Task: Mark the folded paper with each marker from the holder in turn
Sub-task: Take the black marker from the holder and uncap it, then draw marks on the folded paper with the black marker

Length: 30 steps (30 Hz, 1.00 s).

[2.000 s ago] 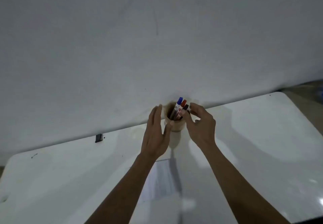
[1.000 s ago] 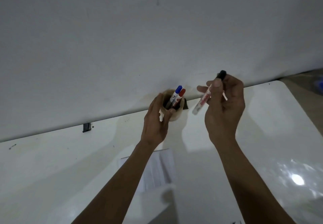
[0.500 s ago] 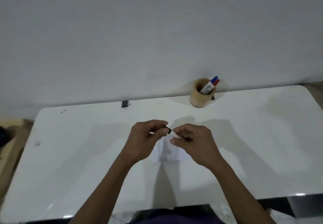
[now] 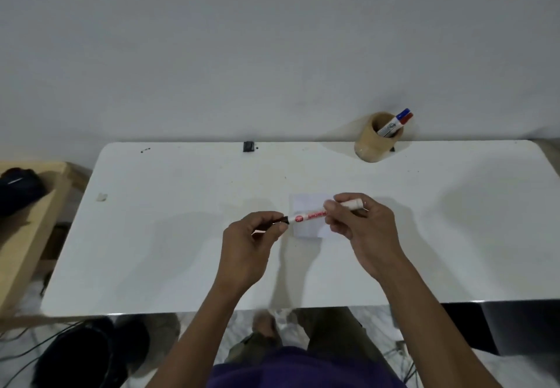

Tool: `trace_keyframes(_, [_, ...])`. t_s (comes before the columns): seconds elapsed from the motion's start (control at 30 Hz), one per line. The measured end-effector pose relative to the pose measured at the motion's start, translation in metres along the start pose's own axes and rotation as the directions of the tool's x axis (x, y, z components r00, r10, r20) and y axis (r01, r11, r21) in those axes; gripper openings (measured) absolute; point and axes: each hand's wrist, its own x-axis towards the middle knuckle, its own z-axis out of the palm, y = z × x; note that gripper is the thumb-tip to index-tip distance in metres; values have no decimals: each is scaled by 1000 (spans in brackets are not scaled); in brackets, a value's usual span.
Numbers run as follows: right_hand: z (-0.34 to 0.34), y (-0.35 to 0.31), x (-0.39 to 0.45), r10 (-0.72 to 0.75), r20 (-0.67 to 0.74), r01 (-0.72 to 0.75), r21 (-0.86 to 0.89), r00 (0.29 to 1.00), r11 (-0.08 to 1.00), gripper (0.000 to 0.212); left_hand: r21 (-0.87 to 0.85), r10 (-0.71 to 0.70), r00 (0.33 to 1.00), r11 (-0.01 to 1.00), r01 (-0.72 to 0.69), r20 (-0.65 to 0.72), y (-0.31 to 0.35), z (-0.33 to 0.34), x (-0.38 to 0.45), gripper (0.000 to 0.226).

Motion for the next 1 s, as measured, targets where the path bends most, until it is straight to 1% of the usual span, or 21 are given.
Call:
trace_keyframes(0.03, [6, 4, -2, 33, 5, -34, 76, 999, 997, 30, 26, 21, 1000, 999, -21, -9, -1, 0, -2, 11])
trace_keyframes(0.07, [12, 10, -3, 58, 28, -61, 108, 998, 992, 27, 45, 42, 999, 998, -41, -13, -1, 0, -4, 11])
trace_keyframes(0.1, [16, 16, -5, 74, 62, -80, 103, 995, 991, 21, 65, 62, 998, 996, -61, -12, -2, 1, -6, 10])
trace_keyframes(0.17, [22, 28, -6, 84, 122, -89, 39, 989, 995, 11, 107, 76, 997, 991, -76, 7, -2, 0, -8, 7])
trace_keyframes(0.23, [22, 33, -2, 82, 168, -82, -8, 982, 997, 18, 120, 20, 999, 992, -24, 40, -3, -3, -6, 10])
trace_keyframes(0.3, [19, 31, 6, 77, 217, -72, -31, 973, 997, 23, 91, -51, 997, 995, 46, 57, -3, -5, -3, 15])
trace_keyframes(0.4, [14, 23, 18, 57, 268, -46, -49, 962, 998, 25, 32, -101, 993, 995, 99, 65, 4, 2, 1, 22])
trace_keyframes(0.47, [11, 19, 28, 30, 275, -15, -54, 961, 998, 21, -13, -126, 989, 992, 127, 72, 8, 9, 7, 26])
trace_keyframes(0.5, [8, 16, 34, 11, 261, -4, -29, 965, 1000, 17, -43, -139, 988, 989, 142, 71, 8, 12, 11, 28])
trace_keyframes(0.57, [-2, 7, 48, -31, 196, 24, 36, 980, 999, 13, -92, -172, 984, 980, 175, 49, 5, 10, 21, 28])
trace_keyframes(0.6, [-10, 0, 55, -49, 168, 42, 45, 985, 998, 14, -80, -185, 982, 979, 186, 30, 1, 7, 25, 26])
trace_keyframes(0.7, [-33, -17, 74, -88, 145, 88, 4, 986, 996, 13, 60, -184, 982, 981, 186, -42, -9, 1, 40, 12])
trace_keyframes(0.77, [-40, -21, 82, -100, 133, 101, -3, 986, 995, 11, 183, -145, 984, 970, 162, -103, -12, 2, 54, 7])
trace_keyframes(0.87, [-41, -15, 84, -94, 96, 94, 3, 991, 996, 9, 391, -39, 983, 914, 107, -177, -18, 11, 82, 9])
trace_keyframes(1.0, [-41, -5, 84, -62, 64, 63, -14, 996, 998, 8, 568, 7, 985, 818, 94, -172, -33, 19, 128, 11])
